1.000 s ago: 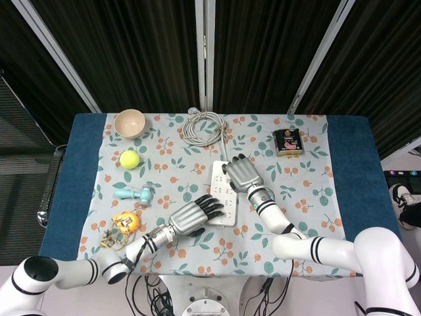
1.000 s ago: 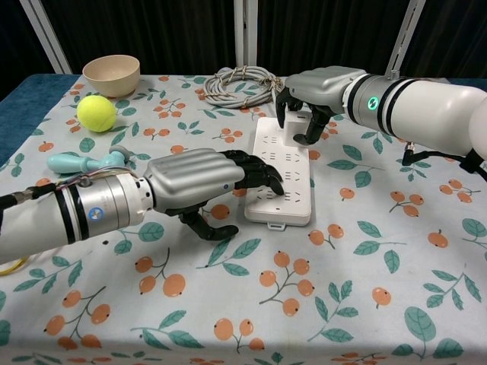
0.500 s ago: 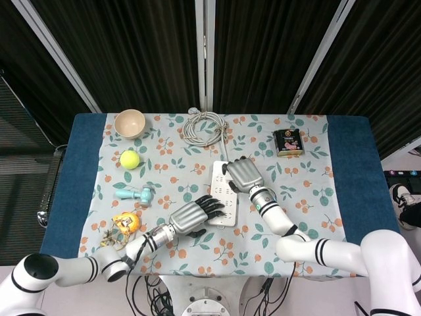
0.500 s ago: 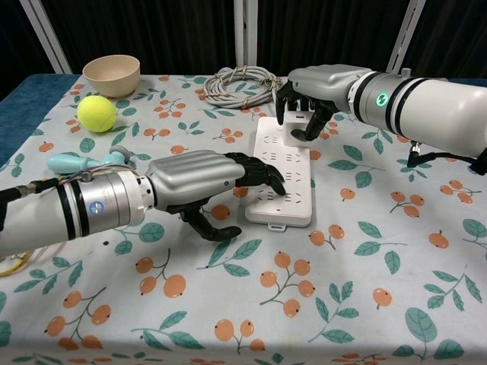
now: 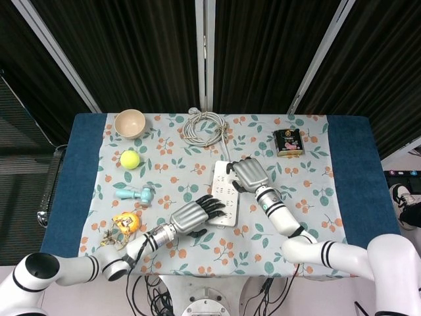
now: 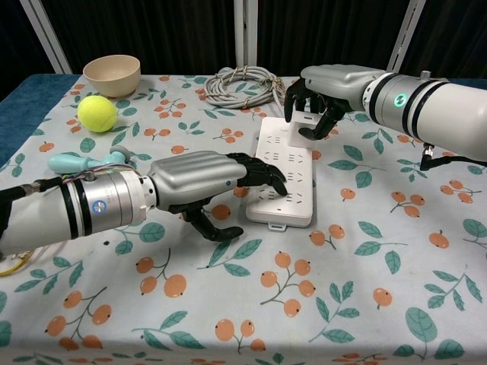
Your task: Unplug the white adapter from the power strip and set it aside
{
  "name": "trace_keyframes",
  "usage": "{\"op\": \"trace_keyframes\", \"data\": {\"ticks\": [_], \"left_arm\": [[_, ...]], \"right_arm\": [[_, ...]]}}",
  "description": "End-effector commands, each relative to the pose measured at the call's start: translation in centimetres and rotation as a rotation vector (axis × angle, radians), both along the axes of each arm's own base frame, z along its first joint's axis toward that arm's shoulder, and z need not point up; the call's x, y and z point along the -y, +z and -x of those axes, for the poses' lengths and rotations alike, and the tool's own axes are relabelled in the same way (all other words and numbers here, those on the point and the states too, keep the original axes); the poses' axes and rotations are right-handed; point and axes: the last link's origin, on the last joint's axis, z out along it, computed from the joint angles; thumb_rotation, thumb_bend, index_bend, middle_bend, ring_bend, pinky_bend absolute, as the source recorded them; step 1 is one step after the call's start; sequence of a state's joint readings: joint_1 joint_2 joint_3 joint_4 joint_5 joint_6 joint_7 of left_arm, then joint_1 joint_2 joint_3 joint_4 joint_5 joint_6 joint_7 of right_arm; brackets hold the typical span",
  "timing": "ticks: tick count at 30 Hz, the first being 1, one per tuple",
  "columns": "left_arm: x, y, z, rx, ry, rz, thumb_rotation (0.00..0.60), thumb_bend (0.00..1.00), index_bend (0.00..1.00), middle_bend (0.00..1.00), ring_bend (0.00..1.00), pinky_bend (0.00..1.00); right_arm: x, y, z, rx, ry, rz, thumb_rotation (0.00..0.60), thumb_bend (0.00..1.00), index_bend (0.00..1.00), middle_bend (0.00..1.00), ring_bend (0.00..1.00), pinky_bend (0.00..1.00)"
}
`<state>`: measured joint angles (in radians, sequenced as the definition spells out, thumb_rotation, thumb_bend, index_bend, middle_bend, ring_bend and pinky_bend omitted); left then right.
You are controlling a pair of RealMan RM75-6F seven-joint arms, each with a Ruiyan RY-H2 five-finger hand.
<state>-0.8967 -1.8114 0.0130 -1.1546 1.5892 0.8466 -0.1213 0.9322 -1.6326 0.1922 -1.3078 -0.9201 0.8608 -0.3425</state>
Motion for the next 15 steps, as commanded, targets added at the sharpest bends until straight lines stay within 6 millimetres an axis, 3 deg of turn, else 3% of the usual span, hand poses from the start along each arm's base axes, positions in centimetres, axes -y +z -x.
{"op": "trace_keyframes", "data": {"ticks": [1, 9, 15], "left_arm": [[0.0, 0.0, 0.0, -0.001, 0.001, -0.001, 0.600, 0.38, 0.18, 0.17, 0.05, 0.09], [-0.1, 0.1, 0.0, 0.000, 0.000, -0.007, 0.600, 0.38, 0.18, 0.17, 0.05, 0.09], [0.0, 1.0, -0.3, 0.030, -0.014, -0.036, 0.600, 0.38, 0.18, 0.17, 0.05, 0.09]], "right_arm": [[0.1, 0.7, 0.2, 0.021, -0.007, 0.016, 0.600, 0.40, 1.00, 0.79, 0.42, 0.33], [0.2, 2.3, 0.8, 0.057, -0.022, 0.041, 0.600, 0.40, 1.00, 0.78, 0.42, 0.33], [-0.2, 5.0, 1.4, 0.066, -0.017, 0.066, 0.600, 0.40, 0.97, 0.77, 0.42, 0.33]]}}
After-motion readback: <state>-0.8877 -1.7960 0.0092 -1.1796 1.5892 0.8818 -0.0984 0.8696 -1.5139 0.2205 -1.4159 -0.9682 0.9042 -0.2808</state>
